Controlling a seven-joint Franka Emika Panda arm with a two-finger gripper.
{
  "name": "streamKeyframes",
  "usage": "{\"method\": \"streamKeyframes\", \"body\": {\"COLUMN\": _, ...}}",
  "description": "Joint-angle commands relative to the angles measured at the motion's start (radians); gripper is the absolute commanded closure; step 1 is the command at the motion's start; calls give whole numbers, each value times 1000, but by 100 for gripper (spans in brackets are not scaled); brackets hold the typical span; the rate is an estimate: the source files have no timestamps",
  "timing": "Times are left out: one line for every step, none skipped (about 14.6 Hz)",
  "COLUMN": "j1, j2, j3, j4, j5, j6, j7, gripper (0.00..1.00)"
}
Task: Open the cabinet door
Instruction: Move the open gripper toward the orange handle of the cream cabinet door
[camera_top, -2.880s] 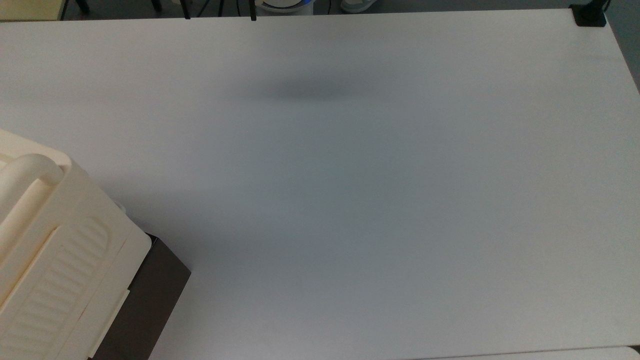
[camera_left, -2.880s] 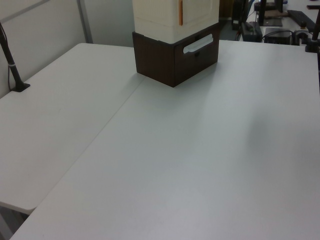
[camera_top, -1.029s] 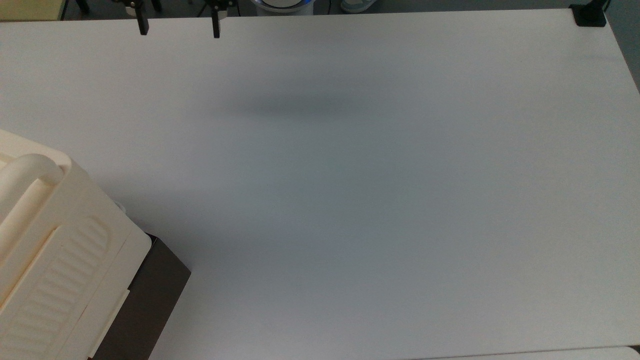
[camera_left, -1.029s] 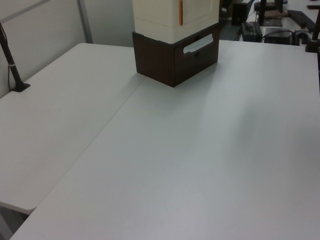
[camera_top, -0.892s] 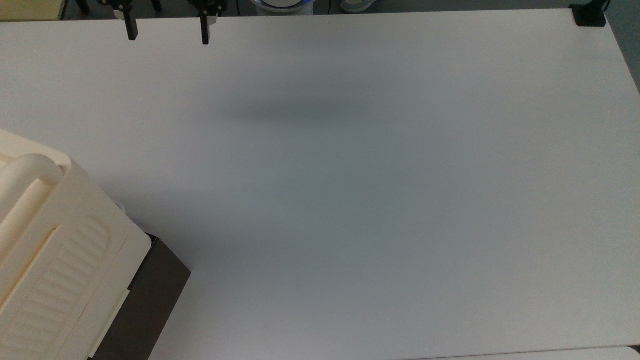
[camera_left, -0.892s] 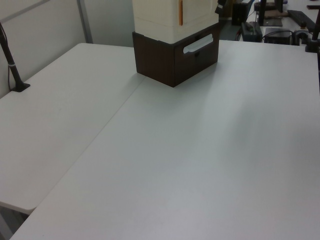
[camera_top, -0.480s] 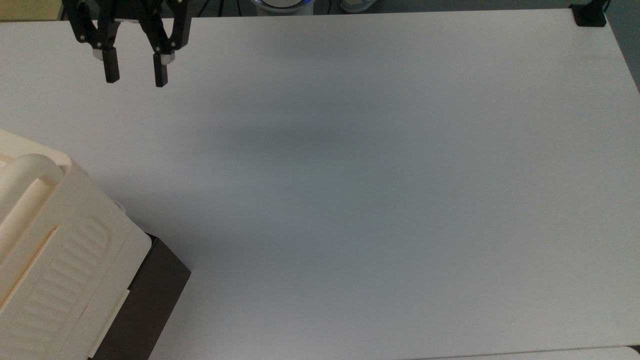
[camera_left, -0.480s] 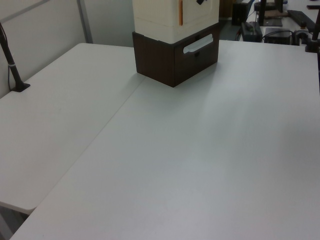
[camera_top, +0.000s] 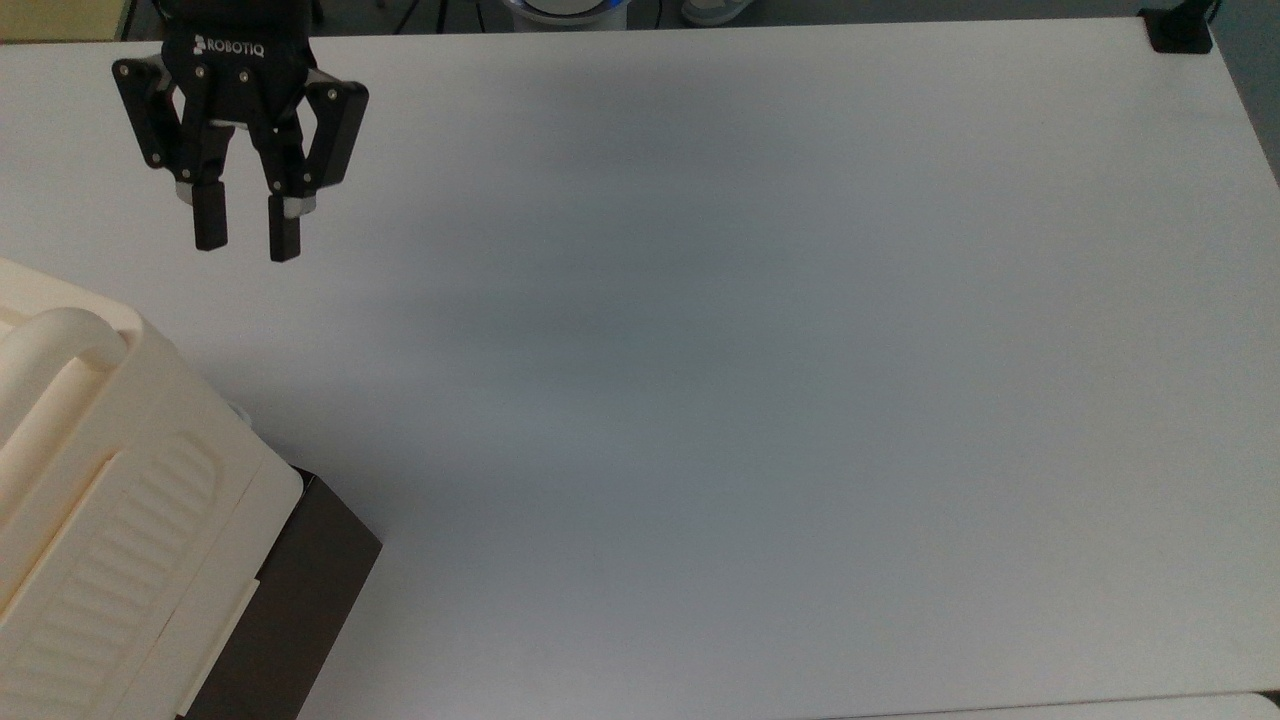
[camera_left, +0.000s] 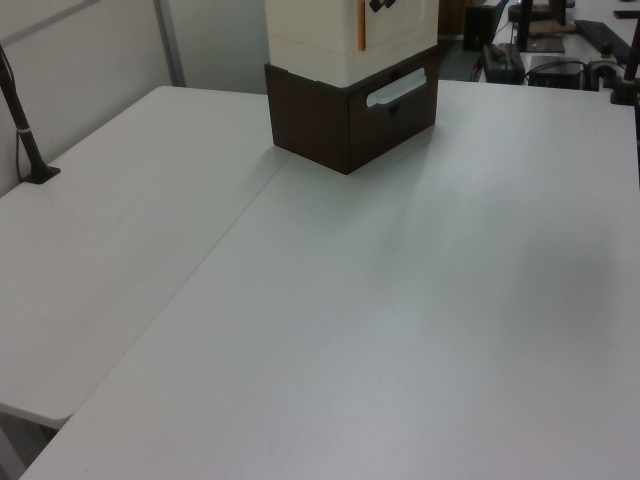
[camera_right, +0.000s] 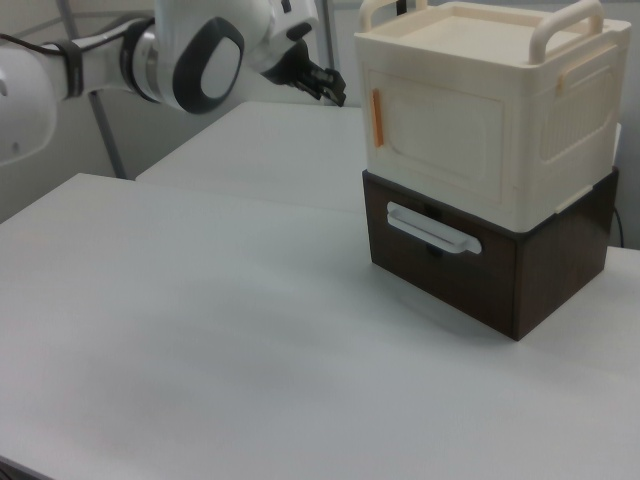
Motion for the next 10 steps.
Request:
{"method": "streamKeyframes", "body": {"j1": -5, "j2": 60, "j3": 2, "j4": 42, "j5": 7, "j6": 93, "j7": 28, "gripper": 53}}
{"method": "streamKeyframes", "body": {"j1": -5, "j2": 64, "j3": -5, "j4": 44, "j5": 4, "j6": 97, "j7": 40, "gripper": 53}}
{"method": "streamKeyframes", "body": {"j1": -7, "j2": 71, "j3": -7, "j4": 50, "j5": 4, "j6": 107, "j7": 42, "gripper": 53}}
{"method": "streamKeyframes", "body": {"j1": -7, "j2": 79, "j3": -7, "j4": 62, "j5": 2, "j6": 123, "j7": 43, "gripper": 53}}
{"method": "streamKeyframes", "body": {"j1": -8, "j2": 88, "j3": -8, "j4": 64, "j5": 4, "j6": 140, "j7": 48, "gripper": 53}}
{"method": "streamKeyframes", "body": {"j1": -14, "j2": 96, "j3": -8, "j4": 64, "j5": 4, "j6": 159, "j7": 48, "gripper": 53}}
{"method": "streamKeyframes", "body": {"j1": -20, "j2": 102, "j3": -8, "j4": 64, "j5": 4, "j6": 182, "j7": 48, "gripper": 53}}
{"method": "streamKeyframes", "body": {"j1": -22, "j2": 113, "j3": -8, "j4": 64, "j5": 4, "j6": 198, "j7": 48, "gripper": 53}}
{"method": "streamKeyframes", "body": {"j1": -22, "j2": 117, "j3": -8, "j4": 64, "j5": 2, "j6": 211, "j7": 48, "gripper": 53}}
{"method": "streamKeyframes", "body": {"j1": -22, "j2": 119, "j3": -8, "j4": 64, "j5": 1, "j6": 219, "j7": 48, "gripper": 53}}
